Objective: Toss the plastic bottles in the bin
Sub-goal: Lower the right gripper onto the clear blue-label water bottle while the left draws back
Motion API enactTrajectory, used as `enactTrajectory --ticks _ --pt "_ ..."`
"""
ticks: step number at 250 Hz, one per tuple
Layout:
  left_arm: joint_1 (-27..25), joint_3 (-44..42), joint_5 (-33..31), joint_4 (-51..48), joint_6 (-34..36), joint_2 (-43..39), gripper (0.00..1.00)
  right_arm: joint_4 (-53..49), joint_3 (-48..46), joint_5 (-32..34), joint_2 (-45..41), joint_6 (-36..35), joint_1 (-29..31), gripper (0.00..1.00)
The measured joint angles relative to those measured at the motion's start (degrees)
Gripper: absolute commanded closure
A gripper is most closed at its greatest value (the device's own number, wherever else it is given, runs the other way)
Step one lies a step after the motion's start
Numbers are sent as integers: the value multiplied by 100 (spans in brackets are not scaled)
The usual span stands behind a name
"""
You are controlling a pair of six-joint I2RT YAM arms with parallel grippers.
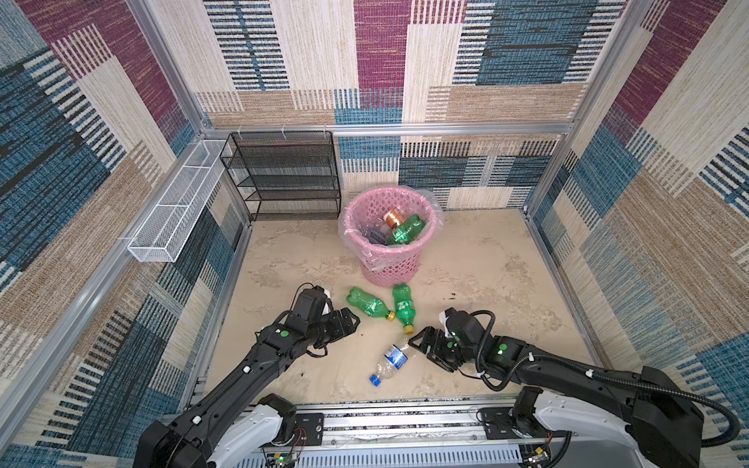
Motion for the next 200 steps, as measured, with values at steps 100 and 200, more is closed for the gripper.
enactTrajectory --ticks 100,200 --pt "57 -61 15 -2 0 -83 16 542 173 -4 695 238 367 14" --pt "94 -120 17 -4 0 -179 16 933 254 -20 1244 238 426 18"
